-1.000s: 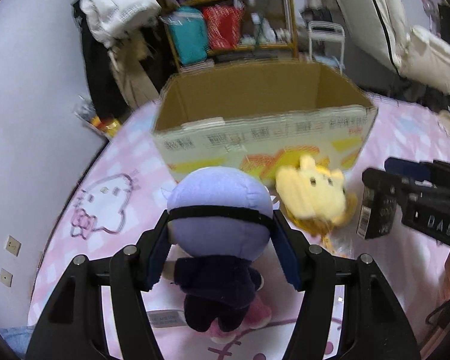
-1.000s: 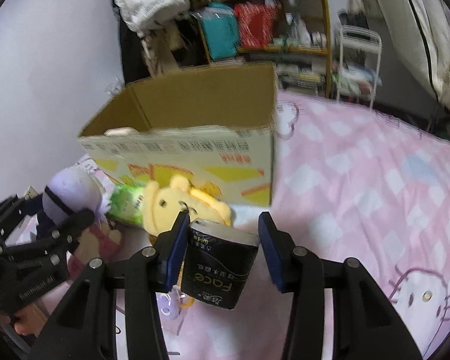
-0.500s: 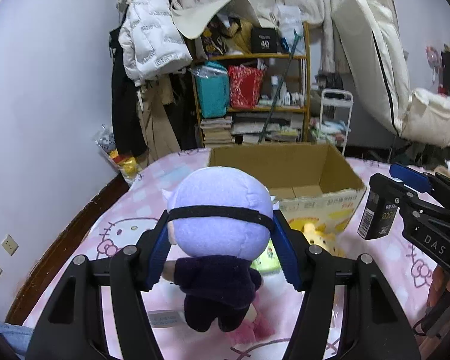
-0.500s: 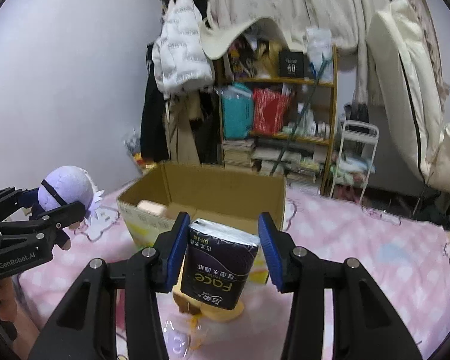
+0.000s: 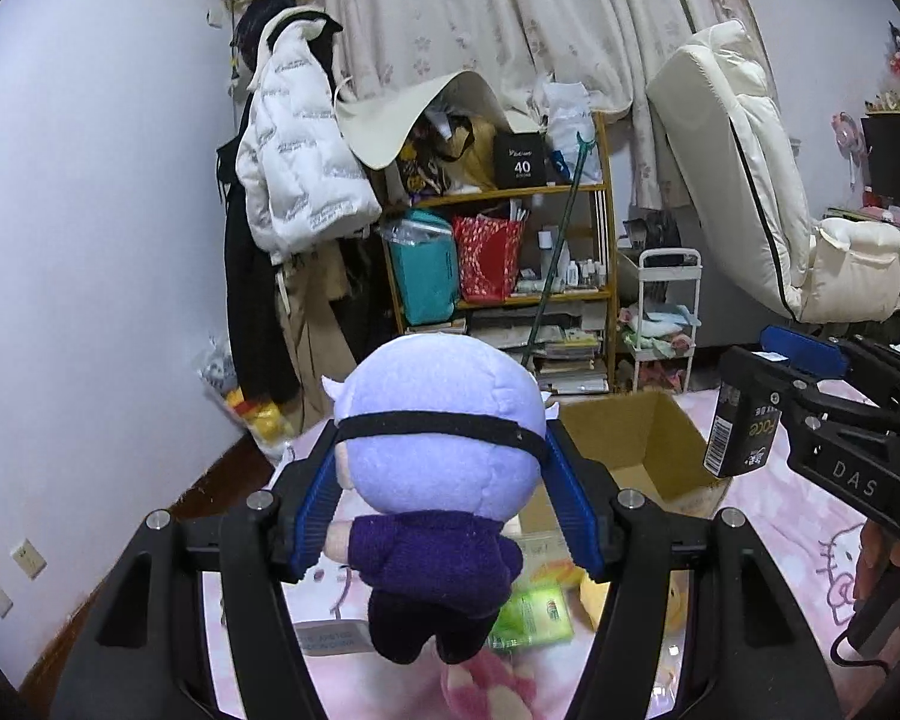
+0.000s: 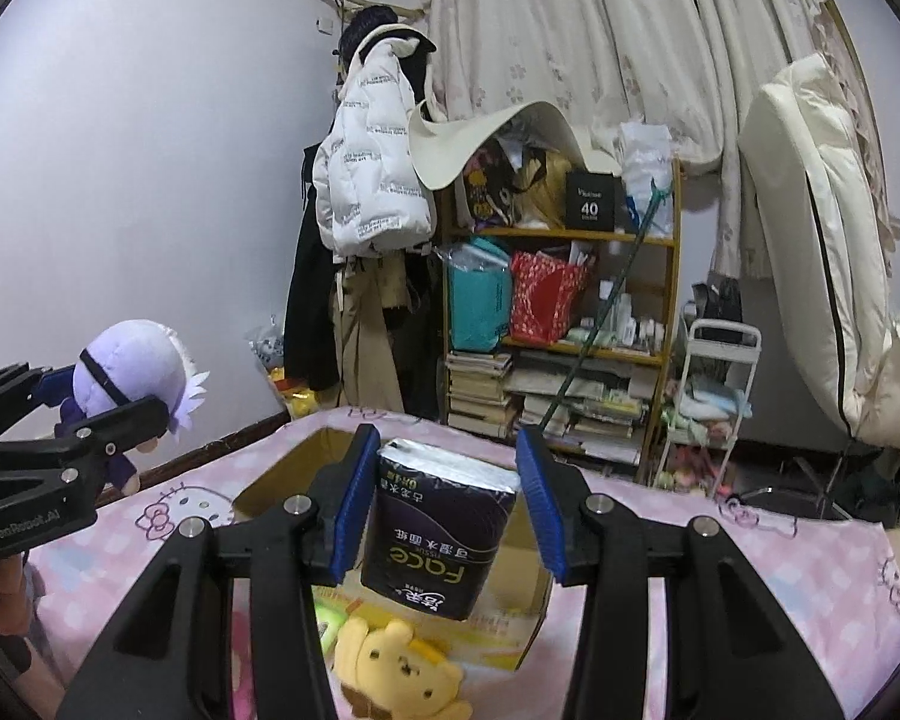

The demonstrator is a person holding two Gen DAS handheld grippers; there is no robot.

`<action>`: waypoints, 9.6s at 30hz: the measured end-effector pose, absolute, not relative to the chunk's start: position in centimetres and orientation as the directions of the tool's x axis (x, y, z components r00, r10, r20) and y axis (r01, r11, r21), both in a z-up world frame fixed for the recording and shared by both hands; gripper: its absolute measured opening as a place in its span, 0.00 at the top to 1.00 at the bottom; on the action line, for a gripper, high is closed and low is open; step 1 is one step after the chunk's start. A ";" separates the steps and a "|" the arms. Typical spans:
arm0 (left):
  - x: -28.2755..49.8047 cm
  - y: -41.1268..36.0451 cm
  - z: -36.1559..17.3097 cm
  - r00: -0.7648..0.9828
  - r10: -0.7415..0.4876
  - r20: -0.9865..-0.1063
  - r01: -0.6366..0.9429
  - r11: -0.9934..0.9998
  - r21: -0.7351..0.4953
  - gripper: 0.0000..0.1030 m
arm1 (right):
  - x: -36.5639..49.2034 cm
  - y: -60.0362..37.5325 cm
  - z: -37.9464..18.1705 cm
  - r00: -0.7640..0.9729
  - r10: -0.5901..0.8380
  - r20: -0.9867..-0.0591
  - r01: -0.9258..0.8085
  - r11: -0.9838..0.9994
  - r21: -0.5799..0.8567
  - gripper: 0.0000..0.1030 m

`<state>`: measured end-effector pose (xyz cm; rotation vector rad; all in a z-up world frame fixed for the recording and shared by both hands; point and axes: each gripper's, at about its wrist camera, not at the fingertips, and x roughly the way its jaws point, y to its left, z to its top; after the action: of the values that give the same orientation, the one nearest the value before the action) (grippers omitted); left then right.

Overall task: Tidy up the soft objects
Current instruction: 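Lift the tissue pack and purple doll over the box with both tools, then open both tools to drop the doll and tissue pack into the box, then move both tools back toward the remaining plushes on the bed, then grasp the pink plush with the left tool while the right grasps the bagged purple keychain, then lift the pink plush and bagged keychain over the box with both tools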

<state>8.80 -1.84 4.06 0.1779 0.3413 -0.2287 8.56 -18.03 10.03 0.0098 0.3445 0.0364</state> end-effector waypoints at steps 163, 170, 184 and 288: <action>16.6 -1.6 -16.3 0.262 0.012 -0.965 0.310 0.946 0.095 0.08 | 8.6 -14.5 -8.9 0.324 0.172 -0.930 0.013 0.982 0.186 0.00; 16.8 -1.5 -17.0 0.248 0.013 -0.969 0.293 0.952 0.088 0.08 | 8.9 -13.9 -10.0 0.286 0.149 -0.947 0.000 0.988 0.155 0.00; 15.0 -2.8 -16.8 0.214 -0.067 -0.975 0.367 0.930 0.017 0.60 | 8.9 -12.6 -9.9 0.280 0.103 -0.954 -0.026 0.995 0.099 0.20; 17.6 -5.8 -1.4 0.836 -0.314 -0.450 0.375 0.926 0.050 0.62 | 15.8 -18.3 3.7 0.877 0.092 -0.472 -0.075 0.996 0.054 0.86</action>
<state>17.63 -5.84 -1.35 0.1379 0.4523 -0.3658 15.81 -18.32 3.67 0.0346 0.4941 0.0870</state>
